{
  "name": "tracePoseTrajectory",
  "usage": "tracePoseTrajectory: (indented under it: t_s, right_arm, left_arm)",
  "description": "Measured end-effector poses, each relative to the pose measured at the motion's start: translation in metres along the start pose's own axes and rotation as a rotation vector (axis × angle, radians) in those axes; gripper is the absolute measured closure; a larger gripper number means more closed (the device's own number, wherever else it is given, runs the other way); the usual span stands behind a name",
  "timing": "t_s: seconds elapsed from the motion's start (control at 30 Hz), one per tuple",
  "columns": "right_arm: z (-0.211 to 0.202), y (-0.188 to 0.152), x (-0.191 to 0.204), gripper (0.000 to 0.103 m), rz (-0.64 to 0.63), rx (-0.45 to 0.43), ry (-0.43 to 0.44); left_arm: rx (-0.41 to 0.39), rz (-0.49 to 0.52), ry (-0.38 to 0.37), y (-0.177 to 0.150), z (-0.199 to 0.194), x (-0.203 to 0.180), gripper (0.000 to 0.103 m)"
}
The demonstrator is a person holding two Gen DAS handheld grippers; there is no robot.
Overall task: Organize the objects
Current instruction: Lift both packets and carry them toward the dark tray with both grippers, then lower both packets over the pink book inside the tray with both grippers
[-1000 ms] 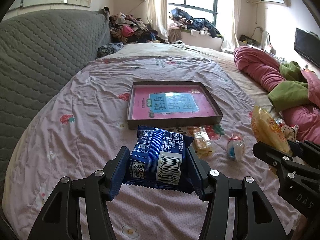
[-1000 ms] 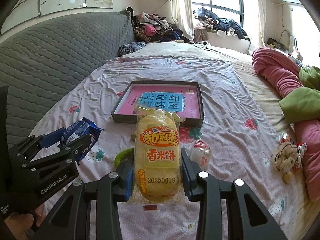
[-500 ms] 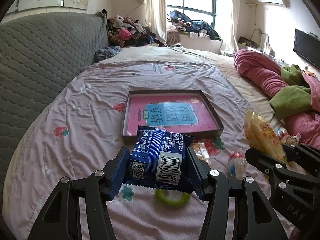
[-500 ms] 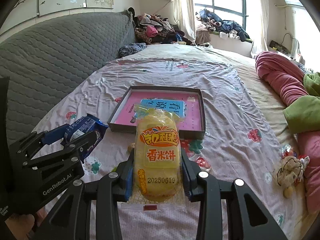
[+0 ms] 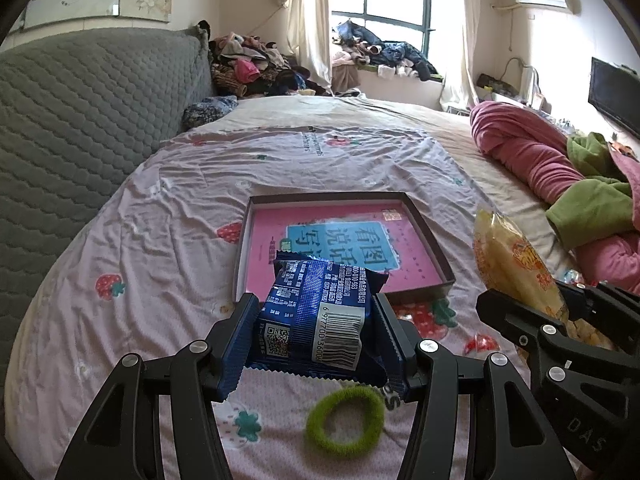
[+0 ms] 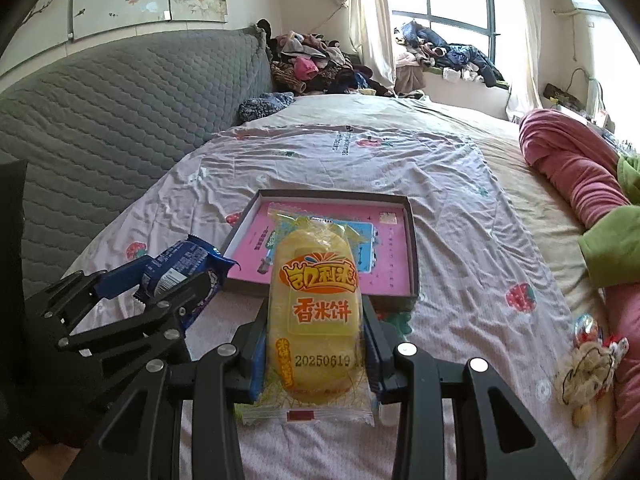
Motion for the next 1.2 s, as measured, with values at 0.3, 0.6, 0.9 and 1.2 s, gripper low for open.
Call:
tracePoseTrajectory:
  t_s: [0.3, 0.6, 0.9, 1.2]
  right_arm:
    - [0.021, 0.017, -0.004, 0.064, 0.004, -0.004, 0.002]
    - [0.045, 0.027, -0.014, 0.064, 0.025, 0.005, 0.003]
    - [0.071, 0.034, -0.022, 0.064, 0.041, 0.016, 0.007]
    - [0.094, 0.046, -0.029, 0.064, 0.064, 0.016, 0.007]
  left_arm:
    - [0.006, -0.009, 0.002, 0.011, 0.028, 0.001, 0.044]
    - [0.016, -0.016, 0.002, 0.022, 0.055, 0.001, 0.044]
    - [0.015, -0.020, -0.001, 0.033, 0.080, 0.000, 0.044]
    - [0.017, -0.032, 0.015, 0.044, 0.105, 0.010, 0.044]
Point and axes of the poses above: each gripper's, at about its wrist camera, not at the fingertips, and z roughly the way its jaws point, x to its left, y to its top, the point moved 10 cm from there along z, roughly the way its jaws point, and after that the axes turned 5 degrees about -y, right-handed, at the moved point
